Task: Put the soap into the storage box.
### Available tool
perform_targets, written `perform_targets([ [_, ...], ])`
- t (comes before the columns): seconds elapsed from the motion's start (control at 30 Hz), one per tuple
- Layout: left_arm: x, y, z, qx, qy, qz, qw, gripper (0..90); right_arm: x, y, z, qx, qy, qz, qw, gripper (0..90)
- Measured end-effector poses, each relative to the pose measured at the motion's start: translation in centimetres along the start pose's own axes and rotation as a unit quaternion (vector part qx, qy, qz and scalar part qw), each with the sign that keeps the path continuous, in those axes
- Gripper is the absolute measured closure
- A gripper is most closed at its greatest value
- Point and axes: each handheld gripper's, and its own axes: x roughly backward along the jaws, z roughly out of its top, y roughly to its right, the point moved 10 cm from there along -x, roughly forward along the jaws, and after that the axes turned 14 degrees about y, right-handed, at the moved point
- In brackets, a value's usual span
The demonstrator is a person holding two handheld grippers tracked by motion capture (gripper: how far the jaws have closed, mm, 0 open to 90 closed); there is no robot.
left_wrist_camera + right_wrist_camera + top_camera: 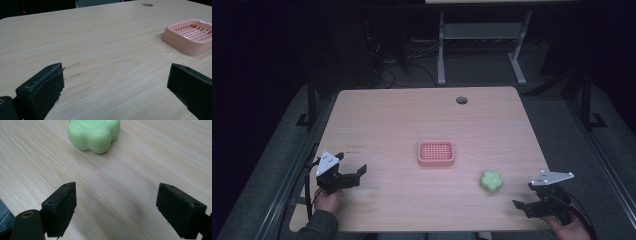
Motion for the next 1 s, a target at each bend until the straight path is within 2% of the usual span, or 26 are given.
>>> perform_targets([
  [0.03, 0.0, 0.0, 0.0, 0.000, 0.000, 0.000, 1.0000, 0.1, 0.0, -0.1, -0.1, -0.006, -0.004, 0.001, 1.0000, 16.2],
  [0.27, 0.0, 0.2, 0.0, -0.002, -0.004, -0.003, 1.0000, 0.2, 0.0, -0.3, 0.2, 0.003, -0.001, 0.000, 1.0000, 16.2],
  [0.43, 0.0, 0.4, 0.0, -0.002, -0.004, -0.009, 0.9999, 0.2, -0.4, -0.9, 0.5, 0.003, -0.012, 0.003, 0.9999, 14.8],
  [0.53, -0.1, 0.5, 0.1, -0.002, -0.001, -0.007, 1.0000, 0.2, -0.9, -1.3, 0.5, 0.013, -0.030, 0.003, 0.9994, 14.6],
  [0.6, -0.1, 0.5, 0.1, -0.002, -0.002, -0.008, 1.0000, 0.2, -1.3, -1.5, 0.6, 0.024, -0.036, 0.003, 0.9991, 14.6],
  [0.67, -0.1, 0.6, 0.1, -0.004, -0.002, -0.009, 0.9999, 0.2, -1.5, -1.7, 0.7, 0.026, -0.038, 0.006, 0.9989, 14.6],
  [0.7, -0.1, 0.6, 0.1, -0.004, 0.000, -0.010, 0.9999, 0.2, -1.8, -2.2, 0.8, 0.026, -0.044, 0.015, 0.9986, 14.6],
  [0.83, 0.0, 0.6, 0.2, -0.006, 0.000, -0.010, 0.9999, 0.2, -2.0, -2.8, 1.6, 0.044, -0.043, 0.013, 0.9980, 14.6],
  [1.0, -0.2, 0.4, 0.2, -0.005, -0.002, -0.003, 1.0000, 0.1, -2.2, -3.0, 2.2, 0.046, -0.046, 0.014, 0.9978, 14.6],
])
